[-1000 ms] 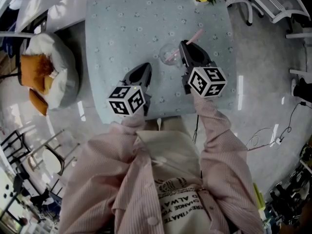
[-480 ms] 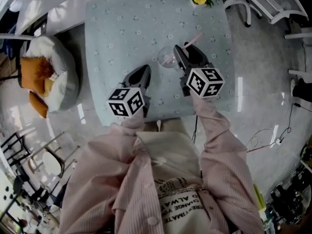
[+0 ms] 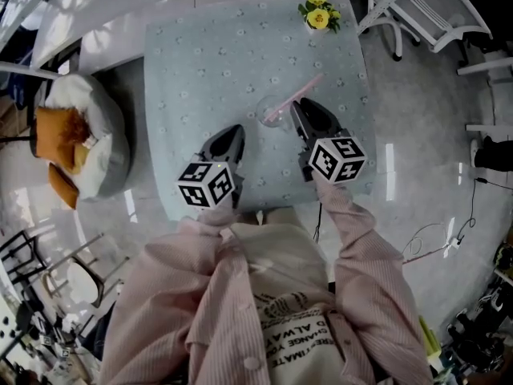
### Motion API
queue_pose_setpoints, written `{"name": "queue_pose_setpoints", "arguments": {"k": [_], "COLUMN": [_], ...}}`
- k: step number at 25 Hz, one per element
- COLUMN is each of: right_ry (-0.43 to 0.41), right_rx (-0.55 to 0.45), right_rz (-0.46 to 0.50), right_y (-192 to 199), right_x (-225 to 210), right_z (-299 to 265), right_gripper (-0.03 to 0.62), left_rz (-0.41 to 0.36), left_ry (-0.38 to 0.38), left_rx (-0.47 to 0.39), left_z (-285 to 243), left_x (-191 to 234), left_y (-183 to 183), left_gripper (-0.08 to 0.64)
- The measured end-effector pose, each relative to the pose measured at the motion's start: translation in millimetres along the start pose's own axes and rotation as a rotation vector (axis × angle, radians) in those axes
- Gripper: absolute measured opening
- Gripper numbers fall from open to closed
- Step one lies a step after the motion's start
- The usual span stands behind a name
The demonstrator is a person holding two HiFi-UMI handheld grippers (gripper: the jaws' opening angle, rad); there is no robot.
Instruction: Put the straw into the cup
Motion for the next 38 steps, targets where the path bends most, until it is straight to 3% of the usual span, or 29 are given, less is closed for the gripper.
{"name": "queue_pose_setpoints", "arguments": {"k": [4, 17, 23, 28, 38], "right_ry": [0.005, -0.061, -0.082, -0.092, -0.1], "right_rx": [-0.004, -0.052, -0.092, -0.127, -0.187], "right_rz": [0.034, 0.112, 0.141, 0.165, 0.199], "right_y": [-4, -34, -48, -63, -83], "right_x": [9, 51, 64, 76, 86], "right_z": [11, 38, 51, 60, 74], "right_gripper": [0.026, 0.002, 0.0, 0.0, 0.0], "left_rz": [-0.037, -0.155, -0.213, -0.311, -0.337], "left_ry": [0.012, 0.04, 0.023, -0.017, -0.075], "left_rx": [-0.028, -0.126, -0.186, -0.214, -0.289], "left_z": [9, 39, 58, 70, 85], "left_x": [-6, -20, -25, -25, -19], "left_y": [-13, -57, -78, -93, -110], "left_gripper": [-0.002, -0.002, -0.002, -0.002, -0.002]}}
Point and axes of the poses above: the fingertips, and each gripper's own axes: z backward along the fingers, x to its left, y out of its underside, the point moved 4 cm from there along z, backward along the fingers, and after that the axes turned 11 degrees about -z, right-handed, at the moved point
